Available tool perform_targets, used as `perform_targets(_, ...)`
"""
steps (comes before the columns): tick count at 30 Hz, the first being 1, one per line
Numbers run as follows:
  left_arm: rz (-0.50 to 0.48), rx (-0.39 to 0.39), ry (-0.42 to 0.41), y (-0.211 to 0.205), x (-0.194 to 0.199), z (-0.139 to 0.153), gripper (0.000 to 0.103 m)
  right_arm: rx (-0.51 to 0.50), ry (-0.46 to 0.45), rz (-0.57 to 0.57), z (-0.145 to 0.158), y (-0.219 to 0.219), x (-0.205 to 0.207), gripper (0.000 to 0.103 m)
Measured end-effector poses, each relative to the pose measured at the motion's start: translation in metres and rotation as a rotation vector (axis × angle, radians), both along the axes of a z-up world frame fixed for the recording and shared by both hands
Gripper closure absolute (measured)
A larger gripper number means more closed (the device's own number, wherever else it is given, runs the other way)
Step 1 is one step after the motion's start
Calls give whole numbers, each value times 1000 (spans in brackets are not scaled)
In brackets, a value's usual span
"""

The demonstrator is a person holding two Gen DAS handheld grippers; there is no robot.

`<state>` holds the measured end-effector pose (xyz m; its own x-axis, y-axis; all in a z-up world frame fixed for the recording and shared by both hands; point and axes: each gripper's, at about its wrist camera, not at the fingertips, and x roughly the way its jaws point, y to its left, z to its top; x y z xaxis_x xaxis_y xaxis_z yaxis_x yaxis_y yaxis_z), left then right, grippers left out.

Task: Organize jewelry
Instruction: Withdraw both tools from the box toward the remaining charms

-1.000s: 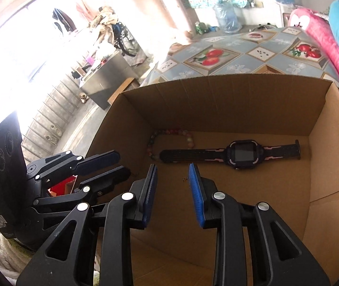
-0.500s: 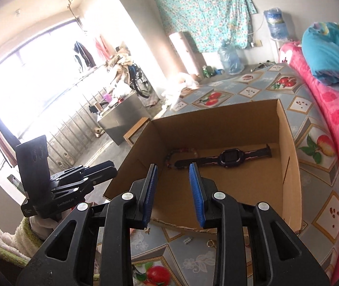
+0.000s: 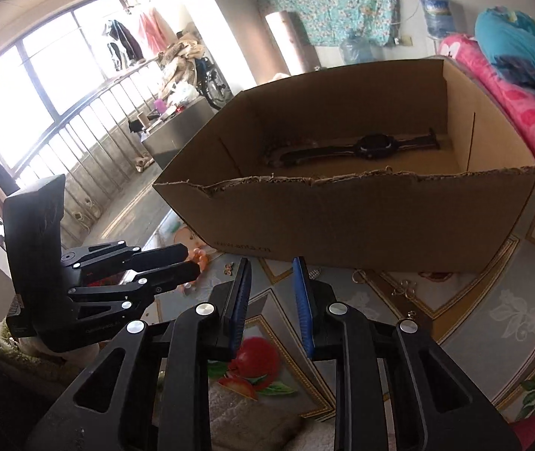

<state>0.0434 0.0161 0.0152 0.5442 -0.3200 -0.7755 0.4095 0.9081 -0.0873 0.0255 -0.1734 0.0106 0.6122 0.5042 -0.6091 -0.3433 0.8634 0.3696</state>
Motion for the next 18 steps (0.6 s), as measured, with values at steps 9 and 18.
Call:
perform_targets(9,60,97,20,-6,17,-38,75,2,53,3,-22,4,9,82)
perform_targets(18,27,124,-29,-11,18,-47,96,3,87,-5,-27,5,16,82)
